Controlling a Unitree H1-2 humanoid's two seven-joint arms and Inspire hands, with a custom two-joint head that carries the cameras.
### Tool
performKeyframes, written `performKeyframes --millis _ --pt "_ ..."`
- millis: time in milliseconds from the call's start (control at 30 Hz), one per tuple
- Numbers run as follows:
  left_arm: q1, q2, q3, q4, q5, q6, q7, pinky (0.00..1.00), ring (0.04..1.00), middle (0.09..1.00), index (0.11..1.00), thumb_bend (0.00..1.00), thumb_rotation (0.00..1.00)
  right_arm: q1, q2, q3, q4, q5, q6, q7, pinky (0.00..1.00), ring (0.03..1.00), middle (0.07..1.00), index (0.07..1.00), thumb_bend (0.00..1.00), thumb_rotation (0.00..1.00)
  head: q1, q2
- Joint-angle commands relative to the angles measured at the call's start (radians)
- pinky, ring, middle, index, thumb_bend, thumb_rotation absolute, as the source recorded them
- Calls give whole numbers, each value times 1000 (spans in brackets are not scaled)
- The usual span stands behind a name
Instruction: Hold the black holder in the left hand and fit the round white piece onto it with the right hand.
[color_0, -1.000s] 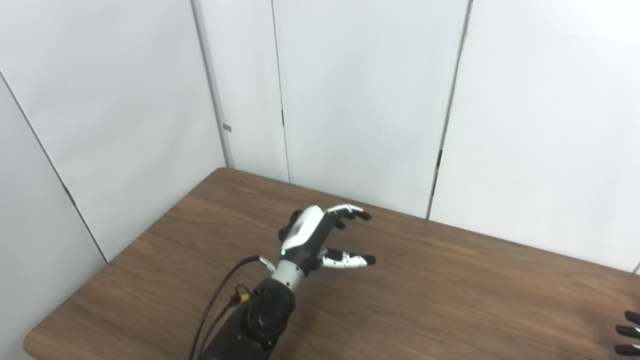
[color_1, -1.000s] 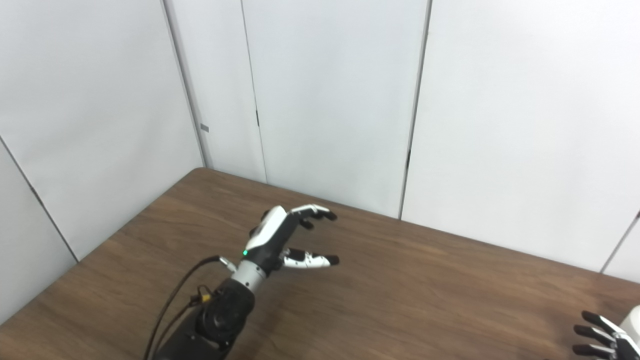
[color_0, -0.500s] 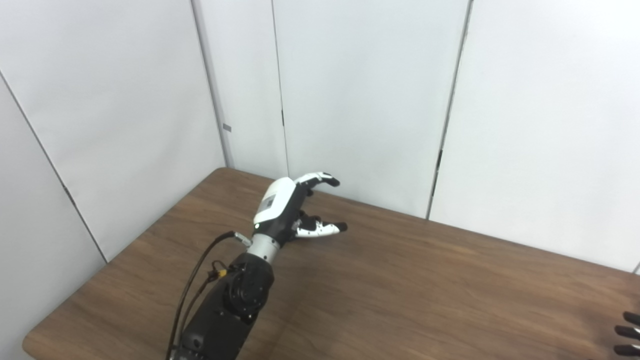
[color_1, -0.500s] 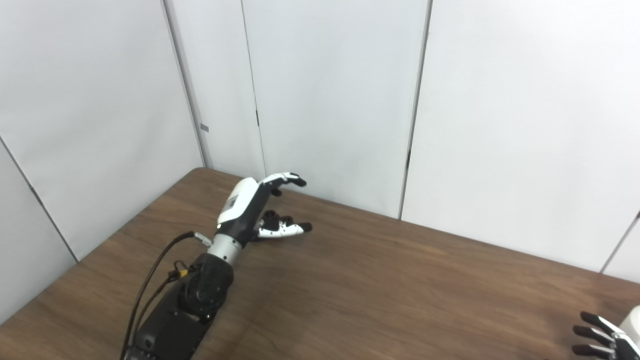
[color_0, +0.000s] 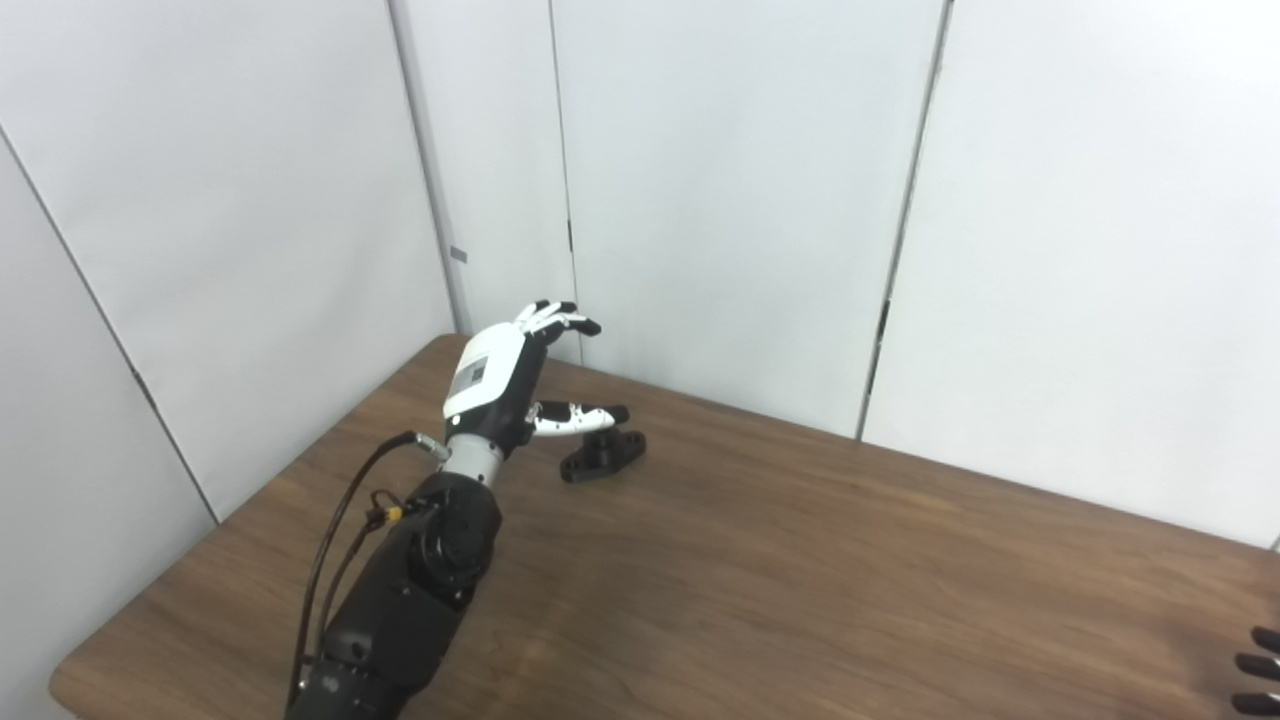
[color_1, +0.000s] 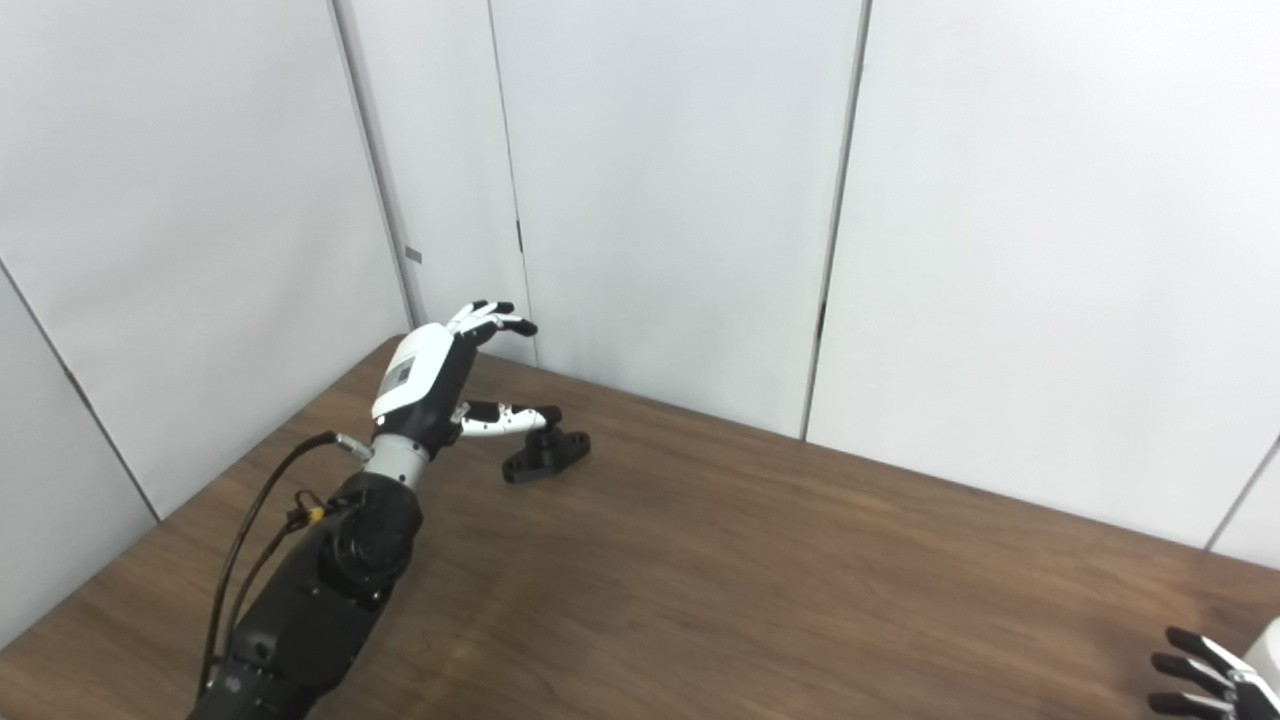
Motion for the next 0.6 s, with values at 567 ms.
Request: performKeyframes --millis 567 --pt "-53 131 -79 -4 85 204 -118 975 1000 998 704 1000 455 -32 -24 -25 -41 4 -1 11 484 596 702 764 508 96 7 19"
